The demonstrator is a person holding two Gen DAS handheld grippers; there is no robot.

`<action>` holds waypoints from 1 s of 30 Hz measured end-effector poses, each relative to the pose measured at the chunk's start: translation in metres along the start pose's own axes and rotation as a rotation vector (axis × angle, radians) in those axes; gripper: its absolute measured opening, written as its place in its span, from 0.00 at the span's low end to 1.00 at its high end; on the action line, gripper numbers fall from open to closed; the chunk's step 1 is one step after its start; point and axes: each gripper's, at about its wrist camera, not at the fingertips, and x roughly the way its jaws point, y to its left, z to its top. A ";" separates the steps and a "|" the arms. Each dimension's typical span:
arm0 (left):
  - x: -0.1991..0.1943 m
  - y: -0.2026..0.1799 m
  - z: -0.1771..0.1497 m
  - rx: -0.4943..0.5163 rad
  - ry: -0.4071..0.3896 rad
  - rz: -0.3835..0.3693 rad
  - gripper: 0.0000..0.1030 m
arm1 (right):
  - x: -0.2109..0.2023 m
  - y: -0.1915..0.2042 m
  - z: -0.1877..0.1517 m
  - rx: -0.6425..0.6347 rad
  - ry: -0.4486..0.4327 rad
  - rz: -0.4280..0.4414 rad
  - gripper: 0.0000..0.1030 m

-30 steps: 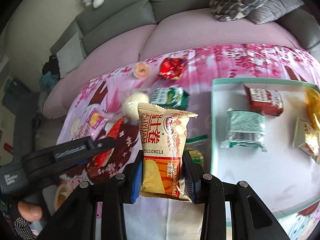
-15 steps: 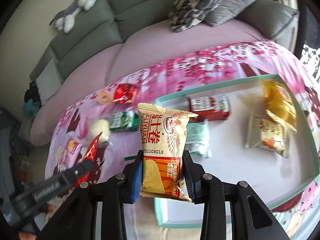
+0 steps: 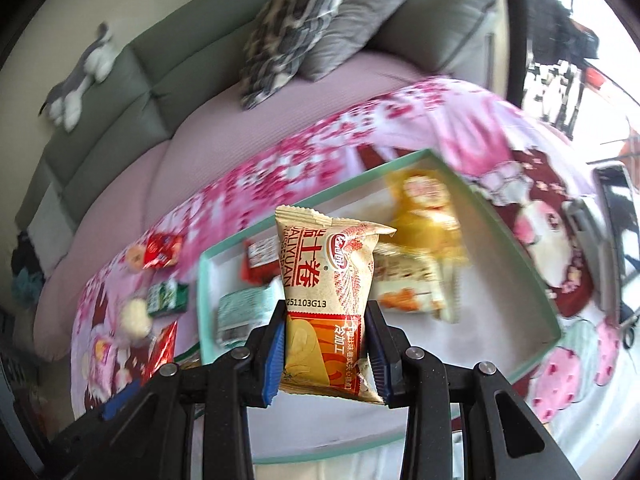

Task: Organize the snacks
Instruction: 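Carry both packs into the white tray and open both tools to release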

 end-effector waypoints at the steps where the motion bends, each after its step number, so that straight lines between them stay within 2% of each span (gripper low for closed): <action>1: 0.001 -0.004 -0.001 0.014 -0.001 -0.002 0.44 | -0.002 -0.006 0.001 0.011 -0.006 -0.013 0.37; 8: 0.009 -0.038 -0.010 0.121 0.001 -0.022 0.44 | -0.010 -0.037 -0.001 0.070 -0.014 -0.059 0.37; 15: 0.018 -0.055 -0.014 0.170 0.009 -0.022 0.44 | -0.005 -0.038 -0.006 0.057 0.011 -0.060 0.38; 25: 0.048 -0.062 -0.019 0.215 0.064 0.027 0.44 | 0.042 -0.030 -0.021 0.006 0.166 -0.073 0.38; 30: 0.053 -0.064 -0.022 0.228 0.080 0.033 0.44 | 0.047 -0.030 -0.023 -0.005 0.180 -0.077 0.38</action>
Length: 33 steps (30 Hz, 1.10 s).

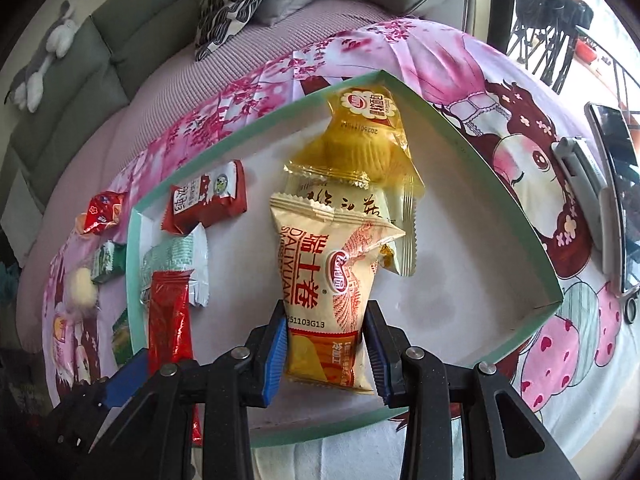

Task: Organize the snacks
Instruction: 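Carry both packs into the white tray and open both tools to release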

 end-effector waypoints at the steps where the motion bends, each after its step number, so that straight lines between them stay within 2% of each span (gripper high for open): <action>1: 0.000 0.000 0.000 0.003 0.000 0.001 0.44 | 0.000 0.000 -0.001 -0.001 0.000 -0.001 0.38; 7: 0.002 -0.003 -0.001 0.020 0.006 0.013 0.45 | 0.001 0.001 -0.001 0.004 0.006 -0.006 0.38; 9: 0.003 -0.003 0.000 0.023 0.011 0.015 0.49 | 0.004 0.002 0.001 0.007 0.011 -0.010 0.41; 11: 0.004 -0.003 0.000 0.022 0.018 0.010 0.55 | 0.005 0.002 0.001 0.003 0.014 -0.022 0.52; 12: 0.005 -0.002 0.000 0.022 0.019 0.007 0.57 | 0.006 0.002 0.002 0.004 0.014 -0.028 0.54; 14: 0.003 -0.002 0.001 0.024 0.010 0.017 0.64 | 0.006 0.000 0.002 0.011 0.015 -0.029 0.54; 18: -0.001 0.002 0.002 0.013 -0.005 0.016 0.67 | 0.003 0.000 0.003 0.017 0.001 -0.030 0.59; 20: -0.005 0.003 0.003 0.007 -0.016 0.017 0.73 | -0.002 0.001 0.002 0.012 -0.013 -0.033 0.62; 23: -0.012 0.008 0.004 -0.006 -0.041 0.016 0.77 | -0.007 0.002 0.003 0.011 -0.032 -0.026 0.66; 25: -0.016 0.011 0.004 -0.016 -0.057 0.025 0.77 | -0.010 0.003 0.004 0.009 -0.043 -0.023 0.67; 27: -0.019 0.017 0.005 -0.035 -0.068 0.044 0.78 | -0.012 0.003 0.004 0.009 -0.051 -0.022 0.74; 30: -0.023 0.031 0.006 -0.076 -0.085 0.084 0.88 | -0.014 0.004 0.005 0.002 -0.059 -0.021 0.76; 33: -0.028 0.045 0.007 -0.121 -0.112 0.124 0.89 | -0.014 0.006 0.004 -0.004 -0.059 -0.014 0.78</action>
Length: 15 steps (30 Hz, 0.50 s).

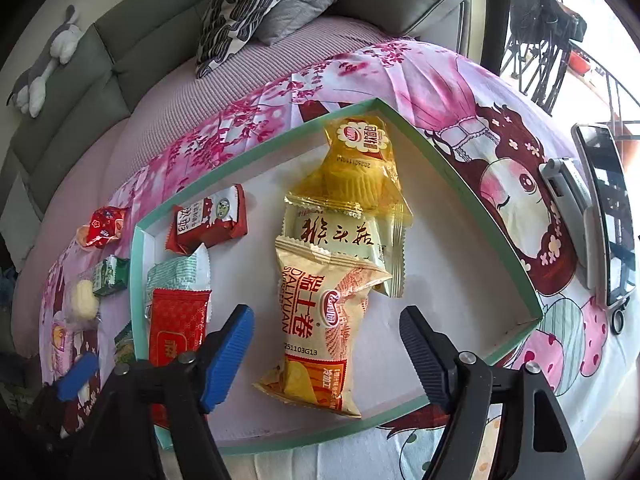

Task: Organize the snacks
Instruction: 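Carry both packs into the white tray and open both tools to release, then move both tools back toward the snack pile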

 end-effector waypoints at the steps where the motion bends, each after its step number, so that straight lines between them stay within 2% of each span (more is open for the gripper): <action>1: -0.001 0.006 0.001 -0.021 -0.005 0.011 0.89 | -0.001 0.000 -0.001 -0.001 -0.001 0.004 0.78; 3: 0.000 0.016 0.004 -0.058 -0.010 0.024 0.89 | -0.001 0.002 -0.001 -0.008 -0.004 0.012 0.80; 5: 0.001 0.025 0.005 -0.094 -0.011 0.041 0.94 | 0.000 0.003 -0.001 -0.011 -0.009 0.018 0.96; 6: 0.001 0.030 0.005 -0.112 -0.012 0.049 0.95 | 0.000 0.004 -0.001 -0.013 -0.014 0.020 0.99; 12: 0.000 0.055 0.008 -0.172 -0.053 0.093 0.95 | -0.003 0.006 0.001 -0.031 -0.033 0.032 1.00; 15: -0.003 0.064 0.009 -0.187 -0.057 0.091 0.95 | -0.006 0.010 0.001 -0.056 -0.052 0.040 1.00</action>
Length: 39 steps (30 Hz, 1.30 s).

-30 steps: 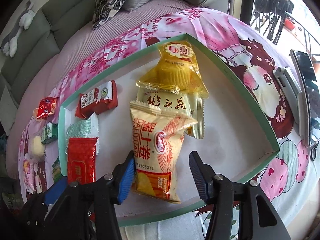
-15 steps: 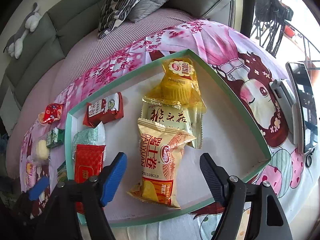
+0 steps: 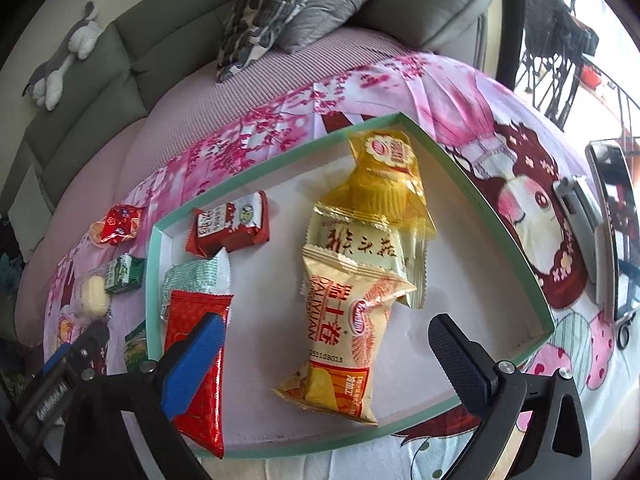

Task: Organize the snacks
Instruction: 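Move both tools back toward the snack pile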

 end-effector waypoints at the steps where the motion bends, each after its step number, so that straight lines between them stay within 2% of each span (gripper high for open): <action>1: 0.000 0.002 0.001 -0.004 0.004 -0.002 0.95 | 0.000 0.001 0.000 -0.004 0.000 0.004 1.00; 6: -0.002 0.014 0.004 -0.025 0.028 -0.005 0.95 | -0.005 0.007 0.001 0.002 -0.015 0.022 1.00; 15: -0.011 0.042 0.011 -0.077 0.031 0.033 0.95 | -0.016 0.042 -0.002 -0.055 -0.060 0.149 1.00; 26: -0.018 0.094 0.018 -0.144 0.051 0.111 0.95 | -0.009 0.082 -0.014 -0.152 -0.044 0.162 1.00; 32: -0.015 0.123 0.018 -0.217 0.077 0.121 0.95 | -0.004 0.117 -0.026 -0.226 -0.014 0.201 1.00; 39: -0.006 0.132 0.015 -0.136 0.118 0.210 0.95 | 0.003 0.165 -0.046 -0.366 0.007 0.246 0.97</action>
